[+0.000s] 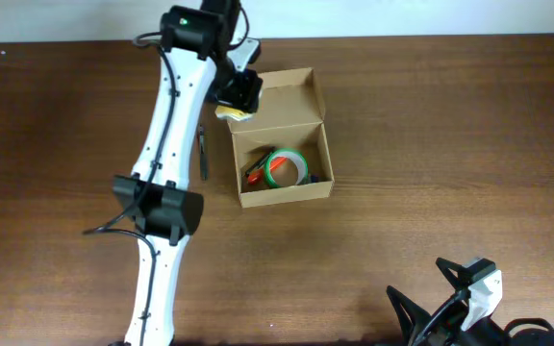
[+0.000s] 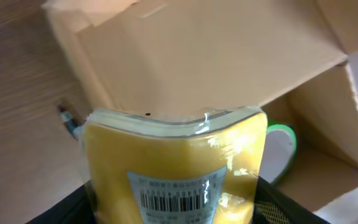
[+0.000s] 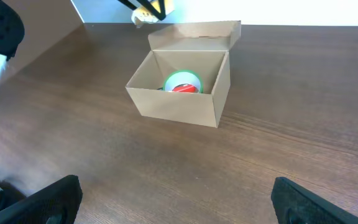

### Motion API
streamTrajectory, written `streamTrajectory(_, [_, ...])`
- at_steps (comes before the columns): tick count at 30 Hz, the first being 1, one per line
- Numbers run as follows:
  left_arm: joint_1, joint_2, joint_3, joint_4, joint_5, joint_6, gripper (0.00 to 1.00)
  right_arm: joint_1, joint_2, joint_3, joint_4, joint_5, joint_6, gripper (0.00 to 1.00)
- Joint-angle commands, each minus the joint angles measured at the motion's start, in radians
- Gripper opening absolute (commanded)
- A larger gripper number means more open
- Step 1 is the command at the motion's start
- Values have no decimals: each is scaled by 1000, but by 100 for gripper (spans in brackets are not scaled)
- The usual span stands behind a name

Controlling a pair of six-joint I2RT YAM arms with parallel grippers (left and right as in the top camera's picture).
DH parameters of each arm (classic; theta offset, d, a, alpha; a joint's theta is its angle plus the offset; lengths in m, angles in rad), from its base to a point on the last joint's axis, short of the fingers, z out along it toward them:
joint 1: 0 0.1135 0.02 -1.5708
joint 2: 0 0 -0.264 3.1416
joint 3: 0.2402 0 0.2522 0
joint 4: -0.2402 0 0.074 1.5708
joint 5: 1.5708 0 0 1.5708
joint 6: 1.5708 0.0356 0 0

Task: Pack container
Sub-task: 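Carry the yellow pad into the cardboard box and lower it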

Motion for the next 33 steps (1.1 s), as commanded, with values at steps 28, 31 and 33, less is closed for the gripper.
streamTrajectory(28, [-137,-81,-449,-4,-24,20,62,5,-8,-4,3,-2,7,99])
streamTrajectory(31, [-137,-81,-454,-4,-31,20,62,5,-8,-4,3,-2,7,99])
streamTrajectory(33, [-137,-81,-454,-4,-31,19,63,5,-8,-4,3,-2,7,99])
